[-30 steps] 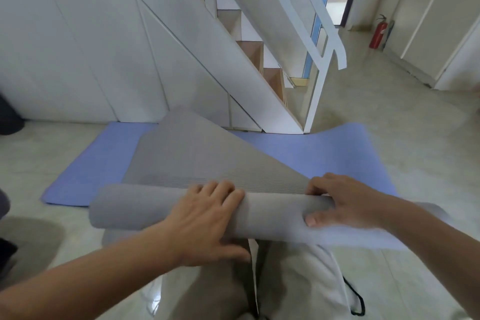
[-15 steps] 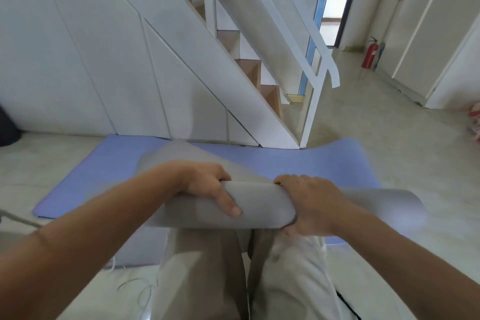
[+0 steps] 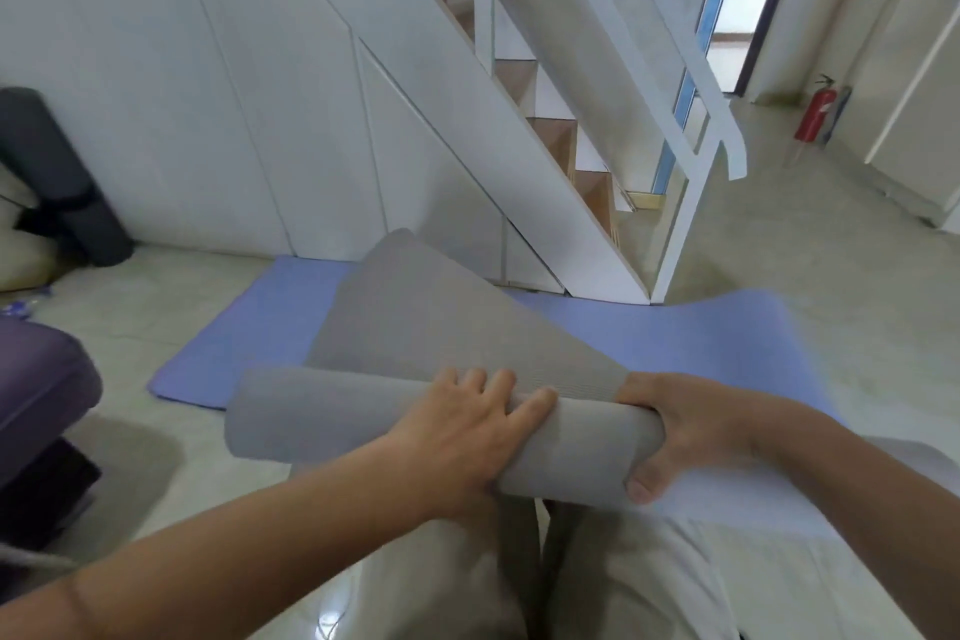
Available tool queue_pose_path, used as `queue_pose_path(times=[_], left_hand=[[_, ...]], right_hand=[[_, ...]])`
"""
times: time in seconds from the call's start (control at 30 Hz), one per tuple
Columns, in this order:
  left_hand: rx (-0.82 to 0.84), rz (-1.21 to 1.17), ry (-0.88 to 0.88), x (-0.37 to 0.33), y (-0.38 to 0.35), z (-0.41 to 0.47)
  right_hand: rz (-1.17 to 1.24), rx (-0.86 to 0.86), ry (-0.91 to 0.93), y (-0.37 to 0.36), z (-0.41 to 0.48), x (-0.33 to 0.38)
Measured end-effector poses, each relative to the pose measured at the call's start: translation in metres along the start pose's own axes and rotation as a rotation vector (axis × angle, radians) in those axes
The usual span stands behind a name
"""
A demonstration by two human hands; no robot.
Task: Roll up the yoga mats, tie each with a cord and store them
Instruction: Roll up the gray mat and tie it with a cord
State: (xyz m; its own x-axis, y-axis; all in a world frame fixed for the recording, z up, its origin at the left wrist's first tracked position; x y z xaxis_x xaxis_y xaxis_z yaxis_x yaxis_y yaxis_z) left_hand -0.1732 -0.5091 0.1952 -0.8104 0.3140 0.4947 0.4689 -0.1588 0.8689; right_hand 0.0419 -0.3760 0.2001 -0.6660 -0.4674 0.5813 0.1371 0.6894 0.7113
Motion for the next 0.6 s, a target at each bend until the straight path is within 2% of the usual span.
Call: queue_pose_path(times=[0.13,0.37,0.6], left_hand=[[-0.049,-0.026,0.042,0.002,0.001,-0.004],[0.027,-0.140,0.036,0.007,0.008,0.005],[0.096,-0.303,-0.013,0.018,0.007,0.017]], right_hand=[[-0.092,-0.035,0.028,-0.002,-0.004,0.006],[-0.090,-0.174,0.012,-0.003,-0.028,0.005],[-0.344,-0.234,0.087,-0.011,-0.038,0.002]])
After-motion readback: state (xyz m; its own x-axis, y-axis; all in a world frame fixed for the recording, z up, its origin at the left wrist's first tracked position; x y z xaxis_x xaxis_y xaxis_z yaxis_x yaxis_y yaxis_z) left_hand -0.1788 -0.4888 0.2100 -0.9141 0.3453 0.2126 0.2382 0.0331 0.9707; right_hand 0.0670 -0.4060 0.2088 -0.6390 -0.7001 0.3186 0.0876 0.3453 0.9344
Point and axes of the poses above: each hand's wrist, its own z-axis towards the middle knuckle, its own y-axis out of the back of the hand, x = y × z, the point moved 1 cm from there along z, towards the middle knuckle, and after that the axes turned 11 degrees about z, right-handed, at the moved point
